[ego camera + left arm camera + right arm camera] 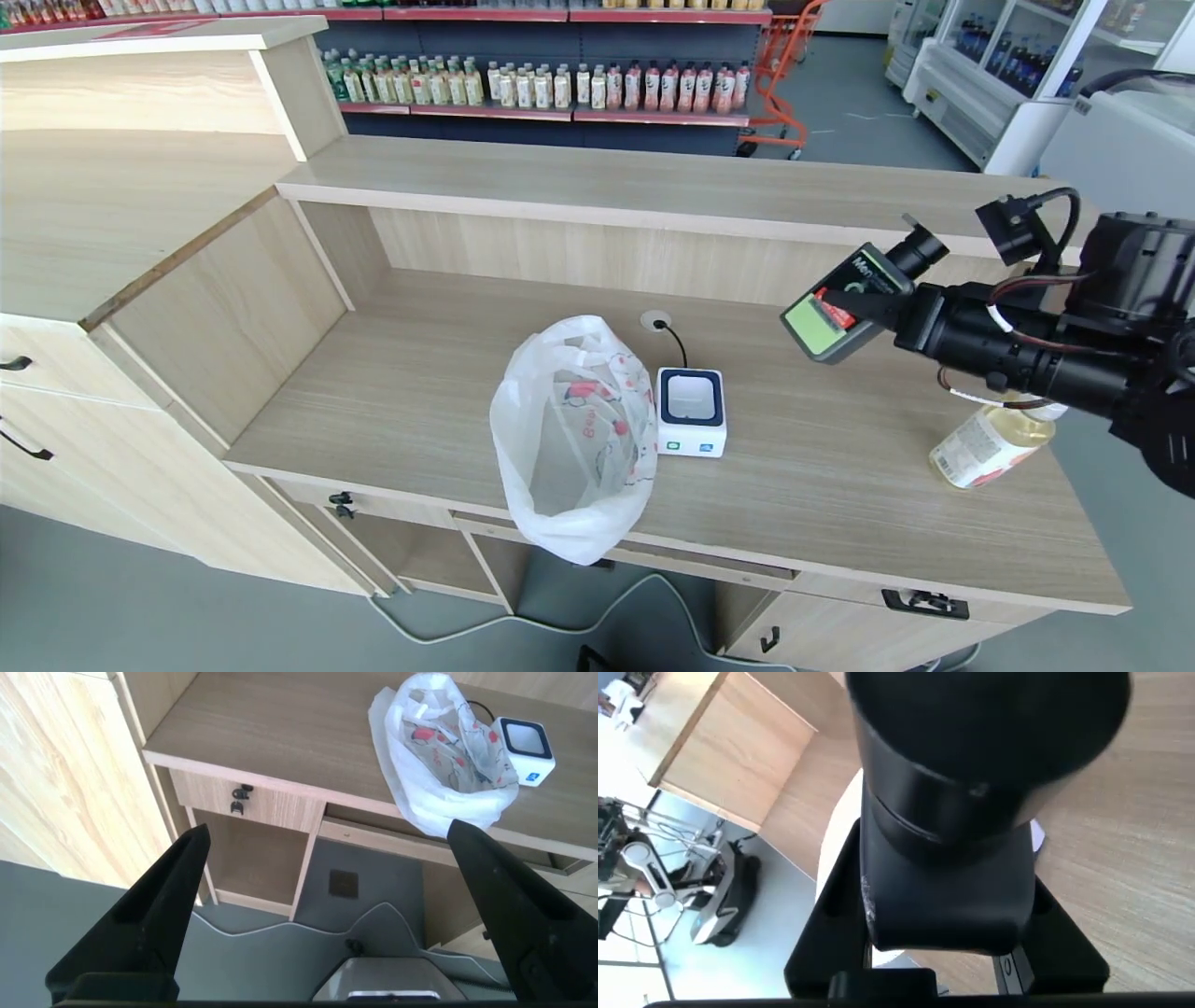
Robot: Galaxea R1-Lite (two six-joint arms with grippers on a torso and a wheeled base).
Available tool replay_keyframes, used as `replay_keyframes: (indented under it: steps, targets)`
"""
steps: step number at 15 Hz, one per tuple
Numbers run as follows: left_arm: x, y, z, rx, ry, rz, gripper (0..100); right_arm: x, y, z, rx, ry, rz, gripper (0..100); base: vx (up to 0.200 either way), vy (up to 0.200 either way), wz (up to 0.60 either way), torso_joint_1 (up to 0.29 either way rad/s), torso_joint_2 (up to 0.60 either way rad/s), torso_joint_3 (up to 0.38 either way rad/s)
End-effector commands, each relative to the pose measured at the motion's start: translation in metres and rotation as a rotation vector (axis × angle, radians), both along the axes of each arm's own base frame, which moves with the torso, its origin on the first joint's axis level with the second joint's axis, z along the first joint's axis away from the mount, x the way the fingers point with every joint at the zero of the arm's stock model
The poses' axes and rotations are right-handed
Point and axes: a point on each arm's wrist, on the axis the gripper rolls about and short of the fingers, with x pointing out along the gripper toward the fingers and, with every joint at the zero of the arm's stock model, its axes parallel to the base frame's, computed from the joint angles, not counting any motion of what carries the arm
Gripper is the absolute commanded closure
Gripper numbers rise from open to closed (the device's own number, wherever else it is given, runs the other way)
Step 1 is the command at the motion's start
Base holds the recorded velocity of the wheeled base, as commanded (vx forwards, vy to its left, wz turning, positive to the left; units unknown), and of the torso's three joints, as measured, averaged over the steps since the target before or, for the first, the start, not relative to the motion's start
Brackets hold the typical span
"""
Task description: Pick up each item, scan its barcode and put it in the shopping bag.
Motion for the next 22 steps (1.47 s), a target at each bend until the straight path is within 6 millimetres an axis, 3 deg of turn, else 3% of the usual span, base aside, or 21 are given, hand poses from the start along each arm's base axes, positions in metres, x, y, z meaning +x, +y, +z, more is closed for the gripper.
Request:
replay_keyframes:
  steps: [1, 9, 13, 17, 22]
  targets:
    - [0.0, 0.0, 0.0, 0.0, 0.0, -0.001, 0, 0.034, 0.014, -0.033, -0.01, 0.093, 0.025, 100, 0.0, 0.0, 0.0, 0.0, 0.0, 0.0]
    - [0.0, 0.0, 0.0, 0.0, 0.0, -0.001, 0, 0.071, 0.034, -0.081, -0.037, 0.192, 0.054, 100, 0.0, 0.0, 0.0, 0.0, 0.0, 0.0]
    - [0.0, 0.0, 0.0, 0.0, 0.0, -0.001, 0, 0.086, 0.053, -0.09, -0.052, 0.18, 0.092, 100, 0.0, 0.0, 0.0, 0.0, 0.0, 0.0]
    - [0.0, 0.0, 0.0, 0.0, 0.0, -0.001, 0, 0.093, 0.059, -0.103, -0.101, 0.175, 0.07, 100, 0.0, 0.0, 0.0, 0.0, 0.0, 0.0]
    - [0.0, 0.0, 0.0, 0.0, 0.0, -0.001, 0, 0.101, 0.068, -0.105, -0.104, 0.156, 0.087, 100, 0.0, 0.0, 0.0, 0.0, 0.0, 0.0]
